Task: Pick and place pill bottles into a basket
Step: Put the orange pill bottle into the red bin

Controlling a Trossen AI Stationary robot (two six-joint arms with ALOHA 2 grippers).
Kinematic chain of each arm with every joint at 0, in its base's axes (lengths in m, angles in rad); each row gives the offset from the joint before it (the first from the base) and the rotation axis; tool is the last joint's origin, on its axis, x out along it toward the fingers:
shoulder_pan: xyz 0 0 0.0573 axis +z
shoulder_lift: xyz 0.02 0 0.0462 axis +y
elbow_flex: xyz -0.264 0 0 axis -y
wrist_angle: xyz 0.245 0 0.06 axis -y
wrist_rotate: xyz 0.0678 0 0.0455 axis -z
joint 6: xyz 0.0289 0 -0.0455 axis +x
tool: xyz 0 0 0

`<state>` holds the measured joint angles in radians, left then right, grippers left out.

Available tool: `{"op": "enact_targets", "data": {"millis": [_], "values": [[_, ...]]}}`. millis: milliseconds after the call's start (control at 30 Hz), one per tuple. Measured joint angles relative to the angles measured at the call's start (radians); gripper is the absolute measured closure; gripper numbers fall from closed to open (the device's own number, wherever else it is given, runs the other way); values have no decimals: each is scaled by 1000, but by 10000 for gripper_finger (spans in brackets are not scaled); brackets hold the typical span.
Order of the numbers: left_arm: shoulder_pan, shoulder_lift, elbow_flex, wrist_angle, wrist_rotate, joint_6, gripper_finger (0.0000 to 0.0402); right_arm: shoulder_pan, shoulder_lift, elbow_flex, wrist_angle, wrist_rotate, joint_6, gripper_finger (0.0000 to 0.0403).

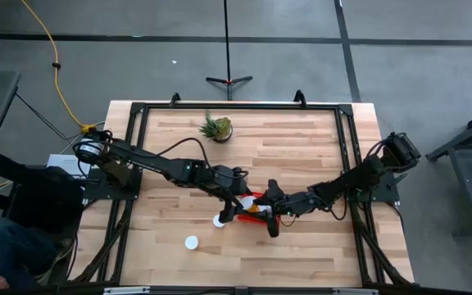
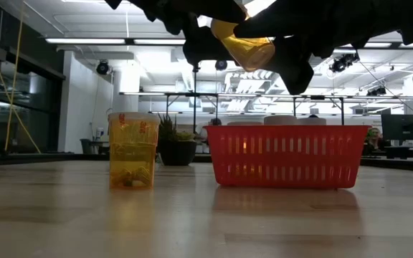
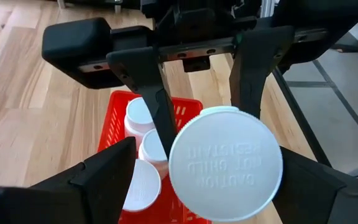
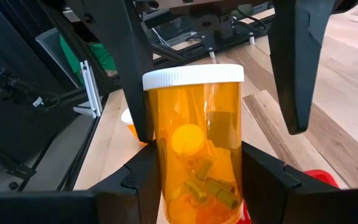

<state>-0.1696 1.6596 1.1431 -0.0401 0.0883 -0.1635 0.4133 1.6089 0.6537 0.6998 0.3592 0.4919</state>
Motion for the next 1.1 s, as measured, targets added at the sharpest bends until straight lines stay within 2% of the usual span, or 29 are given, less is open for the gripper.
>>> {"op": "enact_targets", "data": {"millis": [233,533,867,967,1100], "values": [[0,0,0,15,4,1,48,0,0,0,0,-7,-2,233],[0,0,0,16,30,4,109,0,0,0,0,-13,-2,233],[-1,0,0,16,33,6,159,-1,0,0,-1,-11,-2,233],[-1,0,0,16,32,6,163,-1,0,0,-1,-12,1,233],[-1,0,0,17,32,16,149,-2,0,0,-1,-25,29,233]]}}
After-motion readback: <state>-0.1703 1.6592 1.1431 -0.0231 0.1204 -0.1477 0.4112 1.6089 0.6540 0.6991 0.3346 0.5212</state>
